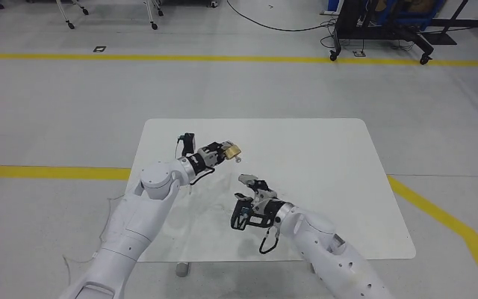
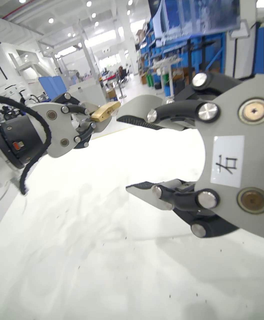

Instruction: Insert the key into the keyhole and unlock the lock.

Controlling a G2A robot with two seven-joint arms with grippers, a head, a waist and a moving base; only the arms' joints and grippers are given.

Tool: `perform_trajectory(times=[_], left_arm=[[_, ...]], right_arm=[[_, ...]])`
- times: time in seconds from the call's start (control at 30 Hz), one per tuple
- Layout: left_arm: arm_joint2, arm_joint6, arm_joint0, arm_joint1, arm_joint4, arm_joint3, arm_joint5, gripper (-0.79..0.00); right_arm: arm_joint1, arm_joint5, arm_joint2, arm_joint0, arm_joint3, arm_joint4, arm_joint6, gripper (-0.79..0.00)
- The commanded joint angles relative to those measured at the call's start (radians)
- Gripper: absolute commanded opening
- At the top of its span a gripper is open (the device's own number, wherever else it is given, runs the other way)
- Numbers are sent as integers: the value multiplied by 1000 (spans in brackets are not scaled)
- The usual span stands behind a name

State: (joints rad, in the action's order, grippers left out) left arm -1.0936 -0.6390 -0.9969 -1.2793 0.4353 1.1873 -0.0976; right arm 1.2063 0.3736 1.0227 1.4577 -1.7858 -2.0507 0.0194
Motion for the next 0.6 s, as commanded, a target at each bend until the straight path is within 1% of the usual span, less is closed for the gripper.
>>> perform_trajectory(times=[0.0, 0.1, 0.2, 0.3, 0.57], left_arm=[[-1, -4, -2, 1, -17, 6, 20, -785], [-1, -33, -6, 3, -29, 20, 52, -785], [0, -55, -13, 5, -43, 29, 83, -785], [3, -75, -18, 6, -53, 32, 91, -785], [17, -110, -15, 5, -67, 31, 81, -785]], right_arm=[[-3, 70, 32, -7, 29, 114, -71, -785], [-9, 154, 61, -28, 81, 195, -186, -785], [-14, 198, 86, -47, 133, 252, -279, -785], [-19, 222, 97, -61, 159, 257, -342, -785], [-24, 224, 98, -90, 186, 254, -350, -785]])
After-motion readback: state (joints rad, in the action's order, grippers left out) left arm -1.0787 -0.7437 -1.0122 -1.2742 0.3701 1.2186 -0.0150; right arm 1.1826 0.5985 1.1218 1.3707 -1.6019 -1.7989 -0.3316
